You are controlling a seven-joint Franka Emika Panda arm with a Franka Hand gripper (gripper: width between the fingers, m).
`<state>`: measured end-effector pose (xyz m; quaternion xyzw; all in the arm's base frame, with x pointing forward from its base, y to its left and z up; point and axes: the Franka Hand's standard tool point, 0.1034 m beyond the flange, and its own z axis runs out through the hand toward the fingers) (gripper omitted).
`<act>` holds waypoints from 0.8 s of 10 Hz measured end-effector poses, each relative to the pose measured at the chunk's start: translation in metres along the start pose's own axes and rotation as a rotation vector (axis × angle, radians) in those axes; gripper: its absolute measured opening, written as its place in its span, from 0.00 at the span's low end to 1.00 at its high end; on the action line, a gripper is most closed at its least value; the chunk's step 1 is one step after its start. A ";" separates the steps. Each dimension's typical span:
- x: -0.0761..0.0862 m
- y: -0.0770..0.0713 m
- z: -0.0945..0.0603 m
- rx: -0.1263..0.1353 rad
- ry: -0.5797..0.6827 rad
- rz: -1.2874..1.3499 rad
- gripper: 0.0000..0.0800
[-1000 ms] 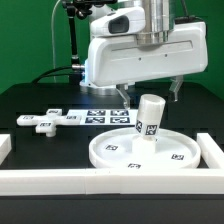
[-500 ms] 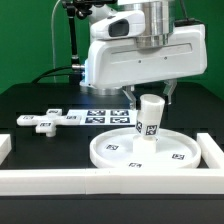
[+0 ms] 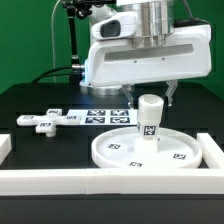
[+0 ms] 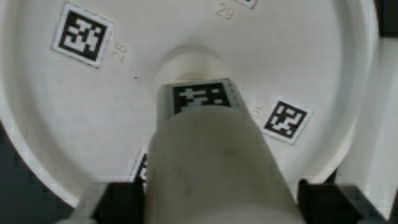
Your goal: Assemble round table
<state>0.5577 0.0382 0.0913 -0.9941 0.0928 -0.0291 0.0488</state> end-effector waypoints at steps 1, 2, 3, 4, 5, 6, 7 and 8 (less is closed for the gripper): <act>0.000 0.001 0.000 0.009 0.023 0.094 0.52; -0.001 0.003 0.000 0.011 0.049 0.214 0.52; -0.002 0.004 0.000 0.012 0.066 0.307 0.52; -0.003 0.004 -0.001 0.018 0.088 0.403 0.52; -0.004 0.002 -0.001 0.030 0.102 0.540 0.52; -0.006 -0.006 -0.001 0.046 0.101 0.651 0.52; -0.008 -0.010 0.000 0.060 0.094 0.751 0.52; -0.008 -0.011 0.000 0.079 0.086 0.850 0.52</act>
Offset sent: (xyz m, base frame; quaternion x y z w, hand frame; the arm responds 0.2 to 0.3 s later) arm -0.0162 0.0057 -0.0056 -0.0083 0.0451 0.2286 0.9724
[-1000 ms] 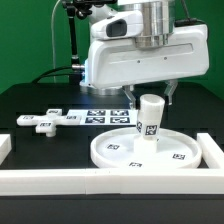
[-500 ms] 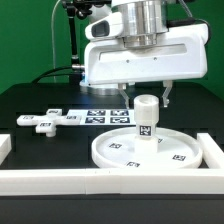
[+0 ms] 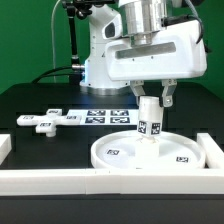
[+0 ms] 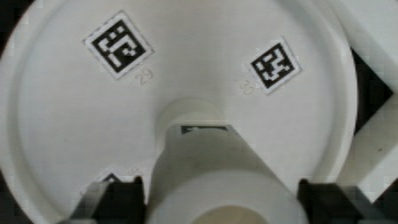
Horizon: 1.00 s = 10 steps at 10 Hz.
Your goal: Assemble round table
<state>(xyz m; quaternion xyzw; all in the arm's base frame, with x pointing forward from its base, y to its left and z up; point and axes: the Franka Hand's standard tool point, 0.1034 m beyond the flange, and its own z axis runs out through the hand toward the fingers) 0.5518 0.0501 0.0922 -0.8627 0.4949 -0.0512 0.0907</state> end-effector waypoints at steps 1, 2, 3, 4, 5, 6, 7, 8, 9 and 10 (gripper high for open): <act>0.001 0.000 0.000 0.012 -0.009 0.073 0.52; 0.002 0.000 0.000 0.017 -0.014 0.117 0.52; 0.000 -0.001 0.000 0.021 -0.020 0.192 0.52; -0.002 -0.001 0.000 0.024 -0.026 0.239 0.52; -0.002 -0.002 0.000 0.027 -0.031 0.290 0.52; -0.004 -0.002 0.000 0.030 -0.037 0.340 0.52; -0.005 -0.002 0.001 0.031 -0.040 0.364 0.52; -0.006 -0.003 0.001 0.035 -0.048 0.447 0.52; -0.008 -0.003 0.001 0.036 -0.052 0.481 0.52; -0.009 -0.004 0.001 0.037 -0.057 0.513 0.52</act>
Offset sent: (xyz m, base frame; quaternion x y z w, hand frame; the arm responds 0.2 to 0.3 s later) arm 0.0000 0.0000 0.0000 0.0000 0.0000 0.1938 0.9810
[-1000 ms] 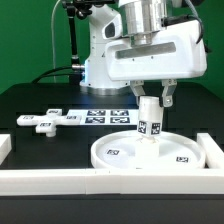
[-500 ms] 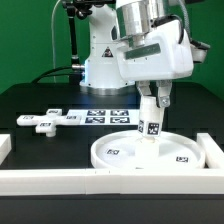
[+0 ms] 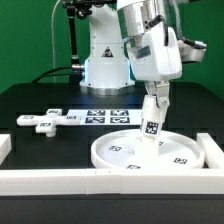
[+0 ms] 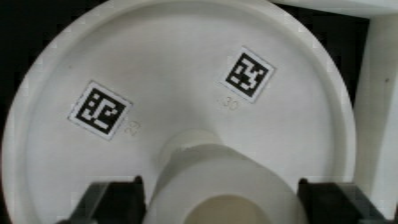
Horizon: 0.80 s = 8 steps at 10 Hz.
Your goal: Assemble round table
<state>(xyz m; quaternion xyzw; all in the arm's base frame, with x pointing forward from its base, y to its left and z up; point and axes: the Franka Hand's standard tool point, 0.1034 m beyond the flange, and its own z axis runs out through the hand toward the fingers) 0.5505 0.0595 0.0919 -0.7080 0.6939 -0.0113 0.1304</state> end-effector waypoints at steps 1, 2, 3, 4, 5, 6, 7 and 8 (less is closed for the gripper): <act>0.000 0.000 0.000 -0.001 0.000 -0.033 0.63; -0.001 0.001 0.000 -0.004 -0.001 -0.069 0.76; -0.006 -0.001 0.000 -0.024 -0.002 -0.120 0.79; -0.006 -0.002 0.000 -0.021 -0.002 -0.181 0.79; -0.006 -0.001 0.001 -0.023 -0.003 -0.252 0.81; -0.006 -0.001 0.001 -0.023 -0.004 -0.332 0.81; -0.006 -0.001 0.001 -0.023 -0.005 -0.415 0.81; -0.006 -0.001 0.001 -0.023 -0.005 -0.487 0.81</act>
Offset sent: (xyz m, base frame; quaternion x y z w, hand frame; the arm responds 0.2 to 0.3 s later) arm 0.0000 0.0000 0.0000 0.0000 0.0000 -0.0650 0.9979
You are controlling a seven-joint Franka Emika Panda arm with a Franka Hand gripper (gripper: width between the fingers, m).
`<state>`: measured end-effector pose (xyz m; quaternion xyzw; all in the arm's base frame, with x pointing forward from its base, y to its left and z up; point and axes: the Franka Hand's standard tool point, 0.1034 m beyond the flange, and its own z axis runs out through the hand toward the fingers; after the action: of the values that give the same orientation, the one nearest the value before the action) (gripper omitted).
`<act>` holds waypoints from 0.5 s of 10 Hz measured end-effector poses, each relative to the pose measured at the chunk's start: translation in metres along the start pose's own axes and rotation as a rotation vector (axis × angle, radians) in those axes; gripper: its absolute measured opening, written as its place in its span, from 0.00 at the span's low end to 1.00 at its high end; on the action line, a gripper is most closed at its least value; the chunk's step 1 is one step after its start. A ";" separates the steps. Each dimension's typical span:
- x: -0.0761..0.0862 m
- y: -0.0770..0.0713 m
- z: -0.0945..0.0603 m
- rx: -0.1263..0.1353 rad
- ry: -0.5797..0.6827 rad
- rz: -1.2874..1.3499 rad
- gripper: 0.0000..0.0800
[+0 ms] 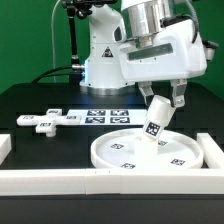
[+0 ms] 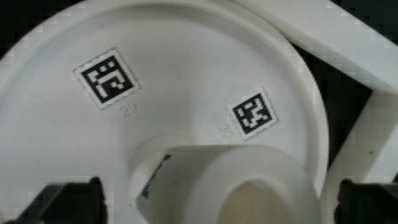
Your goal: Assemble round table
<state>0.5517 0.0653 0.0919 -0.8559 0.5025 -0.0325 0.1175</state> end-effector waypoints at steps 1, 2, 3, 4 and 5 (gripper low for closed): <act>0.000 0.000 0.000 -0.001 0.000 -0.049 0.81; 0.001 0.000 0.000 -0.023 -0.001 -0.215 0.81; -0.001 -0.004 -0.002 -0.046 -0.002 -0.331 0.81; -0.005 -0.010 -0.003 -0.060 0.004 -0.451 0.81; -0.009 -0.013 -0.003 -0.065 0.006 -0.554 0.81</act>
Offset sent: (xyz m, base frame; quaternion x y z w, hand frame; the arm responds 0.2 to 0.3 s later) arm 0.0095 0.0104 0.0095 -0.0784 0.0205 -0.3234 0.9428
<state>0.5582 0.0787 0.0985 -0.9639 0.2505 -0.0499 0.0751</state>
